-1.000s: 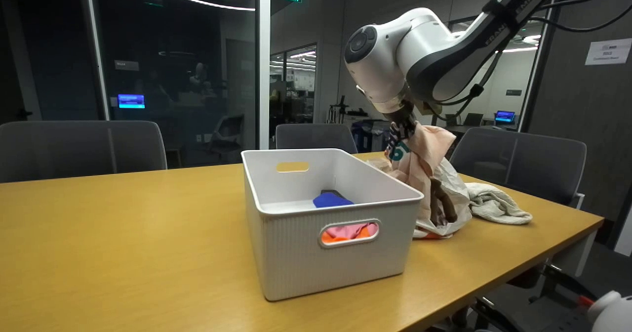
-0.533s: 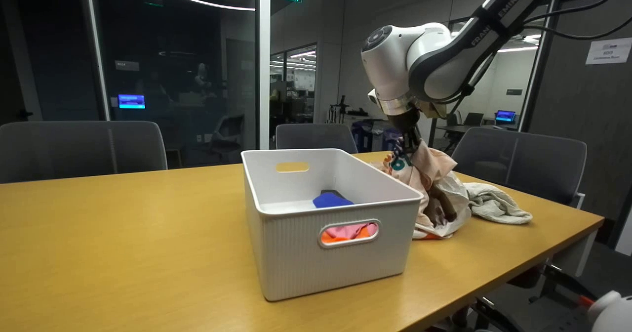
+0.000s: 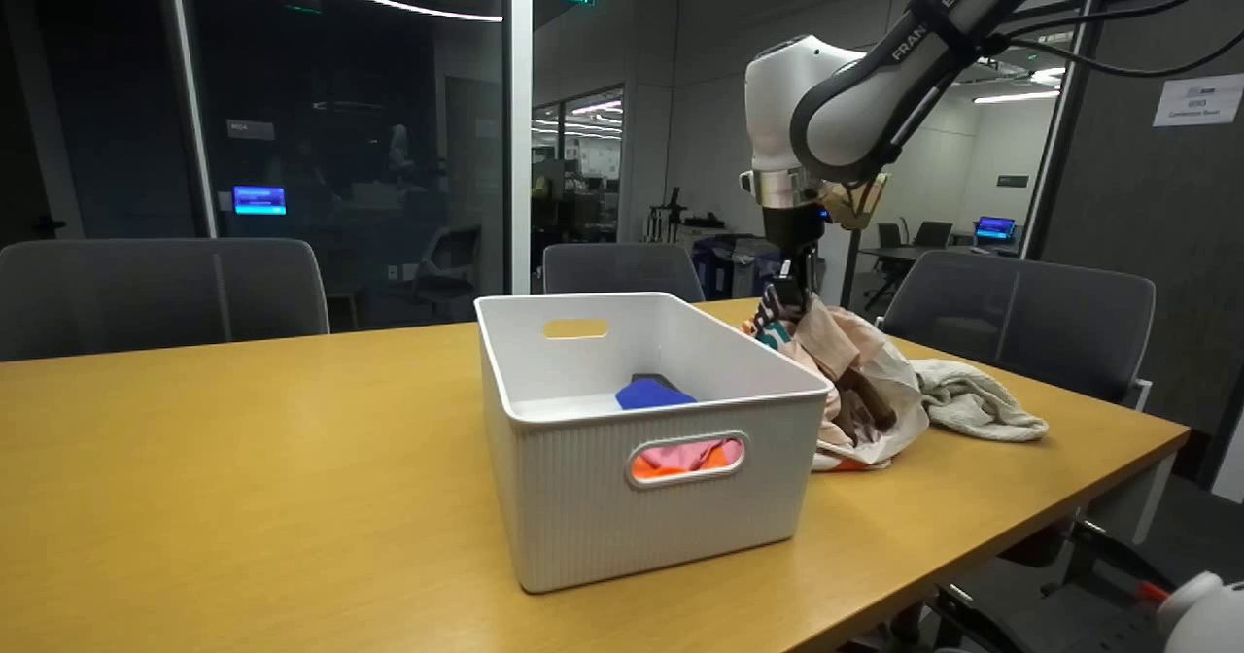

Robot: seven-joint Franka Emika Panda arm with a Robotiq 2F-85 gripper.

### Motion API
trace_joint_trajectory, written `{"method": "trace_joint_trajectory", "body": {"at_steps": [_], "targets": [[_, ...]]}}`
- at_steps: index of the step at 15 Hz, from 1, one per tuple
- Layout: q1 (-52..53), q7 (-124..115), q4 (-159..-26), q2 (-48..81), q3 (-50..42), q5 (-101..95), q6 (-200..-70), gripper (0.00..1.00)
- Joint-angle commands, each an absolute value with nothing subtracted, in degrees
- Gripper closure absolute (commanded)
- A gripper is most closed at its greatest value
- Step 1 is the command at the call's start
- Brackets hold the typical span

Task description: Take out the clothes from the box and place them on the counter

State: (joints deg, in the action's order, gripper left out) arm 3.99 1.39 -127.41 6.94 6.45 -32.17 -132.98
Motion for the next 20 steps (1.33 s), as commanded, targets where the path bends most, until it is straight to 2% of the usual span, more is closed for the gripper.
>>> {"method": "trace_joint_trajectory", "body": {"at_steps": [1,6,14,20], "targets": [[5.8,-1.91,-127.04,4.89,5.18,-38.09,-131.01,0.35],[7.77,-8.57,-127.44,2.34,6.66,-46.37,-129.11,0.0],[11.6,-3.11,-129.13,-0.68,11.81,-26.69,-138.45,0.0],[14.27,13.05,-127.84,5.16,15.52,-3.37,-141.42,0.0]]}}
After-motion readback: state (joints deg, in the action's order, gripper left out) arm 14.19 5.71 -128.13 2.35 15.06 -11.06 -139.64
